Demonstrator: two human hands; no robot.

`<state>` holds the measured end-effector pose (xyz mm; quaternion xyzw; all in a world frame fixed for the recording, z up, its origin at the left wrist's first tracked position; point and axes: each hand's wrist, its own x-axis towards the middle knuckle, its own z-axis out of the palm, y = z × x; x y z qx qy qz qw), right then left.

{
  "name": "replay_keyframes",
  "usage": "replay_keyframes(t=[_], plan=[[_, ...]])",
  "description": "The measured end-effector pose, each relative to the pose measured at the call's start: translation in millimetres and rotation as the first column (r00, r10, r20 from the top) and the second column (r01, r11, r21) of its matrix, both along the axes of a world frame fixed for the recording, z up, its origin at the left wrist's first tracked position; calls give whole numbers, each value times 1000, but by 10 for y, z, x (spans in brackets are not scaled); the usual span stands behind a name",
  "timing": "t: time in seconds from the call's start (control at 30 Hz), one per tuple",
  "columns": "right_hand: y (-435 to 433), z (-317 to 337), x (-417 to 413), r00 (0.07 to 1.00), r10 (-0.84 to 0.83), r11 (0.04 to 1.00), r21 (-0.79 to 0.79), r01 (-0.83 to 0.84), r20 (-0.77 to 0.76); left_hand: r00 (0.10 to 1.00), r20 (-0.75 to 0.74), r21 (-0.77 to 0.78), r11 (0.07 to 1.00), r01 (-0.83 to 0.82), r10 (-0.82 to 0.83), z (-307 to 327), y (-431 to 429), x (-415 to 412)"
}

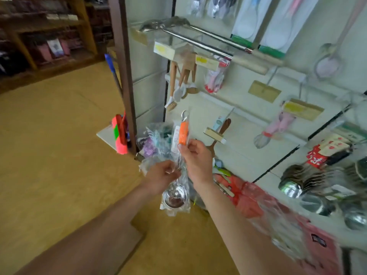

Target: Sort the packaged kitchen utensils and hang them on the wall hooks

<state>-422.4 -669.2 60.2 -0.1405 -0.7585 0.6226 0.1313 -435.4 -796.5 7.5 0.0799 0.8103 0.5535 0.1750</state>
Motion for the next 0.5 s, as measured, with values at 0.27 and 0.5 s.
replay_keyframes(t=[0.27,0.5], plan=[[1452,-66,825,990,-139,987,-82,142,34,993,37,-61,991,116,-114,-21,1526,646],[2915,-219,1810,944,-319,933,-148,329,89,936,49,-120,929,351,-348,-43,3073,1341]])
